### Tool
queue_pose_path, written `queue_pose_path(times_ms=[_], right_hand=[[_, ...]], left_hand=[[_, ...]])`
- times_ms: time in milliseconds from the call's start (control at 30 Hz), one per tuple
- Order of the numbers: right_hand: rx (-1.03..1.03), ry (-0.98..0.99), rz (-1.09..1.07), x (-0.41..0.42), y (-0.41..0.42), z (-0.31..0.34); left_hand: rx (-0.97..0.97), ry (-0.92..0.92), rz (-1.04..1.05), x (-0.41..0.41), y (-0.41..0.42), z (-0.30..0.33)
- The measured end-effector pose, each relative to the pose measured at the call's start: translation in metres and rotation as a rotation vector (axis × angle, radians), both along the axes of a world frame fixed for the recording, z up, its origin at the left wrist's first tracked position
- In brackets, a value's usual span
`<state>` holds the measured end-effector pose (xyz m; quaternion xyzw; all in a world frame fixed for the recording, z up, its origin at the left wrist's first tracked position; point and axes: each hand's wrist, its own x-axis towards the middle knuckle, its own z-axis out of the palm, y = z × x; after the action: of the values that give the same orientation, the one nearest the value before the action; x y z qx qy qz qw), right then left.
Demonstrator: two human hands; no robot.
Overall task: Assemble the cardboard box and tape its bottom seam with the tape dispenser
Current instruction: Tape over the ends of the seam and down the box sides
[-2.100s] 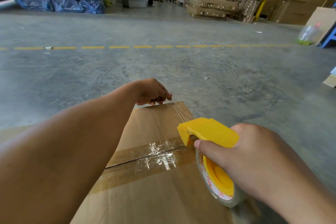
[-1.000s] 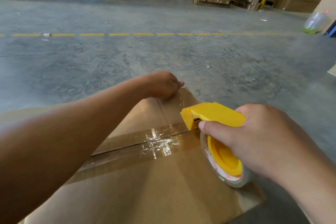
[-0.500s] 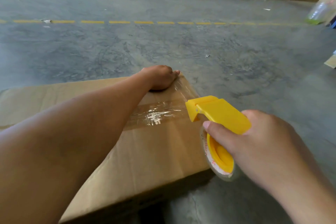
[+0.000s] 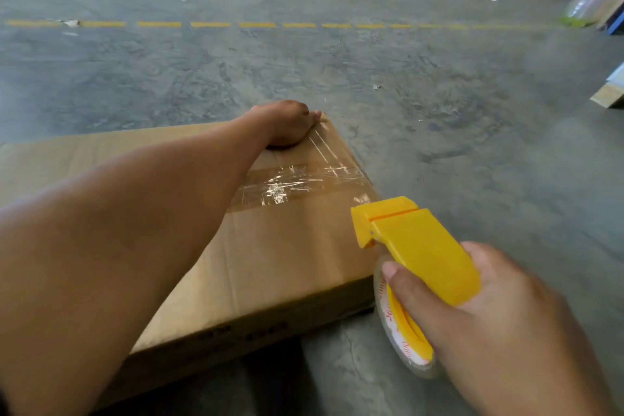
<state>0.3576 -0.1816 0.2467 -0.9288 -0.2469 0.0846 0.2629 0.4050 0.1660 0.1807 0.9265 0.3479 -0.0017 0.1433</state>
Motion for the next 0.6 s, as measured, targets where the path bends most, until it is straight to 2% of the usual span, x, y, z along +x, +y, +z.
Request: queue_pose_path(times_ms=[200,367,600], right_hand=[[0.034,-0.042,-0.007,0.001,-0.002,-0.011],[0.059,-0.057,0.010,0.005,-0.005,-0.008],[0.044,-0.102,0.029,0.013,-0.008,-0.014]], left_hand=[[0.089,-0.116,-0.122,-0.004,-0.007,-0.010],[0.111,0.100,-0.151,-0.003,-0.017,0.002],[0.116,0.146,-0.207,-0.023,-0.089,0.004]])
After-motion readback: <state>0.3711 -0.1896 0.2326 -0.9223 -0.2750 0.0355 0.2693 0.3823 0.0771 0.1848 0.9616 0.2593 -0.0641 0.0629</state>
